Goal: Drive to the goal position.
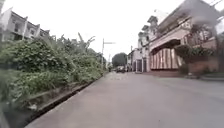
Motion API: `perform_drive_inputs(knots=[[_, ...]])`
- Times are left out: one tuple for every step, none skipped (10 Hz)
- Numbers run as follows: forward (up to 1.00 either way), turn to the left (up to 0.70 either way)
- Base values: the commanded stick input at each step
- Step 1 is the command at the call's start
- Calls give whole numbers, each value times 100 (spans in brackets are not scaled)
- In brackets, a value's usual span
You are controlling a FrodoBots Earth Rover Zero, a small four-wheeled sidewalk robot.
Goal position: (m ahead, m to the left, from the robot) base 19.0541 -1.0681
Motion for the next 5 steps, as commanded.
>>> perform_drive_inputs(knots=[[70,-35],[70,-35],[70,-35],[70,-23],[70,0]])
